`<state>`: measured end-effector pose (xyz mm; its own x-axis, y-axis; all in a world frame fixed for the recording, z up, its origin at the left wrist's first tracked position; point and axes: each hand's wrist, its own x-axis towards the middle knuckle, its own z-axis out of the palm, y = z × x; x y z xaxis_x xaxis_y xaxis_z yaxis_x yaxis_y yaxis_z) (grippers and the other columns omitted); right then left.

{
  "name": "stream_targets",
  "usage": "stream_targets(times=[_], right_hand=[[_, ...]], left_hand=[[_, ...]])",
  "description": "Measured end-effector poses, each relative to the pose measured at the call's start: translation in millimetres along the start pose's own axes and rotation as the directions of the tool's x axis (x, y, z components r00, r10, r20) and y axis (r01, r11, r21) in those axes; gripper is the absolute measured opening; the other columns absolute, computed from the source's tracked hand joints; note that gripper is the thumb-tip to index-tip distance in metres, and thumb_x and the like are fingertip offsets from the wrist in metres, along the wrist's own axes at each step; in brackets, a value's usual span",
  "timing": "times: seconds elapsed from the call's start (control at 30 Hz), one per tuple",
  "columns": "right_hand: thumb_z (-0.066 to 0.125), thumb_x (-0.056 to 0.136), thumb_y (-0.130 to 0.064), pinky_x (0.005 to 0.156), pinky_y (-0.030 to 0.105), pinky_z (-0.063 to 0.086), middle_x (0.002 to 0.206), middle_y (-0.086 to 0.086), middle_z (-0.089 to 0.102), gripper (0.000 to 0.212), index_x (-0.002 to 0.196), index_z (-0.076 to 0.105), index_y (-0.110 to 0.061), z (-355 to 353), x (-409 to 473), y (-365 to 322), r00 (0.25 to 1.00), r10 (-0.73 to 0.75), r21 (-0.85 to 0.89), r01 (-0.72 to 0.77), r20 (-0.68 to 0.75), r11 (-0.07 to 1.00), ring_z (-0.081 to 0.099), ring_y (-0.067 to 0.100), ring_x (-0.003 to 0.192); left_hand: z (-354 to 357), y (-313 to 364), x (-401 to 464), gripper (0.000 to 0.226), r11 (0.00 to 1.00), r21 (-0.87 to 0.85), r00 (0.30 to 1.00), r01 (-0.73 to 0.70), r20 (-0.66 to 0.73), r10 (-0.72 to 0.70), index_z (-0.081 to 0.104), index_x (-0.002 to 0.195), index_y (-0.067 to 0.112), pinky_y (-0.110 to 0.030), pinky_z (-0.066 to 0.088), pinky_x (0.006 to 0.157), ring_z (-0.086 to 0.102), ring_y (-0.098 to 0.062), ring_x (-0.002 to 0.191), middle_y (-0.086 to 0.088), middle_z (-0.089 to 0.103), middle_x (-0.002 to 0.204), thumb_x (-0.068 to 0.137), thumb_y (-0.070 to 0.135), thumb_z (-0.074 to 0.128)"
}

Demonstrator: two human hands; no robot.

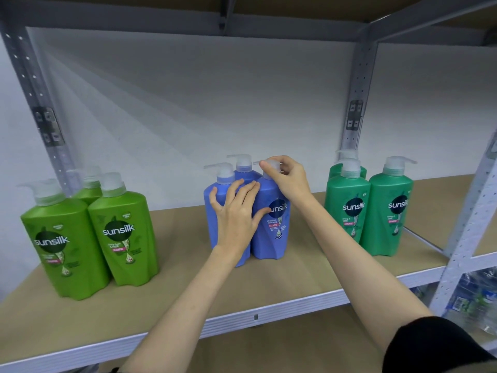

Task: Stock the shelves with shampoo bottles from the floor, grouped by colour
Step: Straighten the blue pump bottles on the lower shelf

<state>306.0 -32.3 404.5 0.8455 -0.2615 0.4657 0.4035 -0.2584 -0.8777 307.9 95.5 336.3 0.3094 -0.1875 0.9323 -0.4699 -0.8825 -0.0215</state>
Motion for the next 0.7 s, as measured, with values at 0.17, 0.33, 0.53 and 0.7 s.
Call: stream_targets(times=[0.17, 0.33, 0.53, 0.7], right_hand=[[0.065, 0.085, -0.026, 0.077, 0.028, 0.052, 0.096, 0.008, 0.065, 0.021, 0.099, 0.060, -0.011, -4, -1, -2, 0.998, -0.007, 0.052, 0.004, 0.065, 0.999, 0.061, 0.017, 0.085], [0.063, 0.087, -0.026, 0.080, 0.022, 0.050, 0.116, 0.012, 0.060, 0.036, 0.118, 0.057, -0.009, -7, -2, -3, 0.997, -0.004, -0.008, 0.004, 0.081, 1.000, 0.057, 0.015, 0.094], [0.068, 0.083, -0.024, 0.092, 0.031, 0.048, 0.110, 0.007, 0.060, 0.050, 0.129, 0.051, -0.016, -47, -43, 13, 0.994, -0.026, -0.077, 0.018, -0.109, 0.997, 0.059, 0.020, 0.104], [0.066, 0.083, -0.011, 0.083, 0.037, 0.051, 0.100, 0.011, 0.065, 0.035, 0.116, 0.057, -0.019, -97, -92, 38, 0.925, -0.121, -0.088, 0.095, -0.360, 0.992, 0.062, 0.017, 0.087]], left_hand=[[1, -1, 0, 0.047, 1.000, -0.015, 1.000, 0.000, 0.004, 0.000, 0.063, 0.110, 0.017, -0.048, 0.015, 0.100, 0.044, -0.012, 0.114, 0.007, 0.067, 0.108, 0.077, 0.049, 0.052], [-3, 0, -1, 0.046, 1.000, -0.006, 1.000, -0.016, 0.004, 0.016, 0.062, 0.111, 0.016, -0.049, 0.016, 0.100, 0.047, -0.014, 0.114, 0.006, 0.066, 0.109, 0.077, 0.047, 0.053], [-11, 5, -5, 0.052, 0.998, -0.041, 0.999, -0.042, 0.027, 0.043, 0.056, 0.120, 0.014, -0.047, 0.009, 0.106, 0.046, -0.020, 0.127, -0.002, 0.059, 0.127, 0.078, 0.044, 0.054], [-17, 55, -13, 0.038, 0.898, -0.428, 0.995, -0.100, -0.032, 0.096, 0.055, 0.120, 0.012, -0.036, 0.020, 0.109, 0.040, -0.017, 0.126, -0.008, 0.055, 0.131, 0.085, 0.027, 0.053]])
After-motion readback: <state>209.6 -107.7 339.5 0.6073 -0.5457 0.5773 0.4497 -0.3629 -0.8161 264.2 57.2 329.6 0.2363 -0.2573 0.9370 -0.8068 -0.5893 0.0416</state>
